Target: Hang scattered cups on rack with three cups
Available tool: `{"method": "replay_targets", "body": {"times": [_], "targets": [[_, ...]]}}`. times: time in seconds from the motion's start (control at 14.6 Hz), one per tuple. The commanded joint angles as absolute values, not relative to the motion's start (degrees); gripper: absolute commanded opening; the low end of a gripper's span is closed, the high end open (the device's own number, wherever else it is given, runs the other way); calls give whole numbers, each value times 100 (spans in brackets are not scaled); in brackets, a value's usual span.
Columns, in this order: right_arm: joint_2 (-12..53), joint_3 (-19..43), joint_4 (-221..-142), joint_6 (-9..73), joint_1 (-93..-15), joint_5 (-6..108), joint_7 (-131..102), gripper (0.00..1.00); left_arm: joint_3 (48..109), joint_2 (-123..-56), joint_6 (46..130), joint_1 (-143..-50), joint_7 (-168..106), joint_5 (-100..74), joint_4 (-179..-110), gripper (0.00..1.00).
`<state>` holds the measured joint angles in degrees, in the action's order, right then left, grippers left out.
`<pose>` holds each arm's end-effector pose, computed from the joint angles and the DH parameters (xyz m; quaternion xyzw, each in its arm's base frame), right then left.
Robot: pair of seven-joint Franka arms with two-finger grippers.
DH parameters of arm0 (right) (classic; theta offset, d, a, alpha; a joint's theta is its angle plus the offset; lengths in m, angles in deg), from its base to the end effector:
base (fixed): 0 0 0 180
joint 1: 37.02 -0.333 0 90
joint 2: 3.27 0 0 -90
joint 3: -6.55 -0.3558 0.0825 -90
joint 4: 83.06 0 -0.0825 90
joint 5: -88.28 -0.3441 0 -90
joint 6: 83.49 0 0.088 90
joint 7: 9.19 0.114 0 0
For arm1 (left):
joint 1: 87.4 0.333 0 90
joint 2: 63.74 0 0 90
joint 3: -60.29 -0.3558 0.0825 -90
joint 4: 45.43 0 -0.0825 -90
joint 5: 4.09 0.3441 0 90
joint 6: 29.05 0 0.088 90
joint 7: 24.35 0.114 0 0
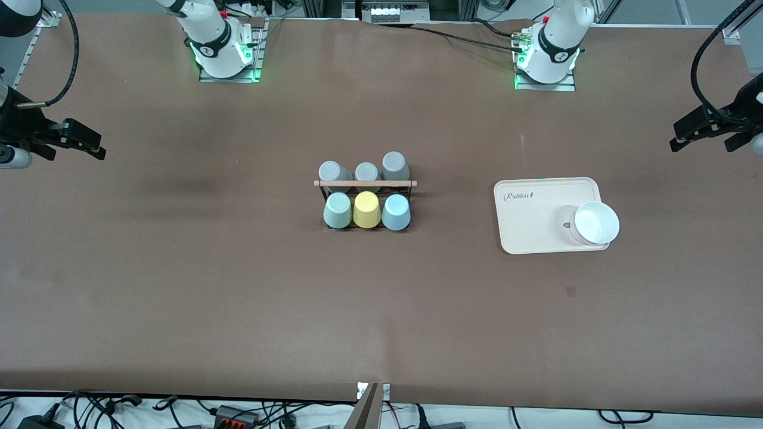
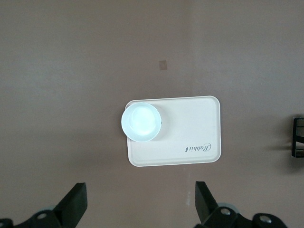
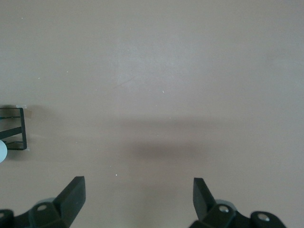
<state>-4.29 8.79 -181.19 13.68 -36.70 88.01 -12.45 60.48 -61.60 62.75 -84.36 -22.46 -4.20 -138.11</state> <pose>0.5154 -0.0228 0.6156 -1.0000 -0.0058 -0.0007 0.0027 0.5039 0.0248 0.6588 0.9999 0.0084 0.0110 0.0004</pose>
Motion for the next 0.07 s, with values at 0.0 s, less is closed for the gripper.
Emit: {"method": "replay_targets", "body": {"times": [0.0], "targets": [[-485, 875, -18141, 1311, -3693, 8872, -1341, 100, 6065, -6093, 6191, -8389, -2093, -392, -13763, 100]]}}
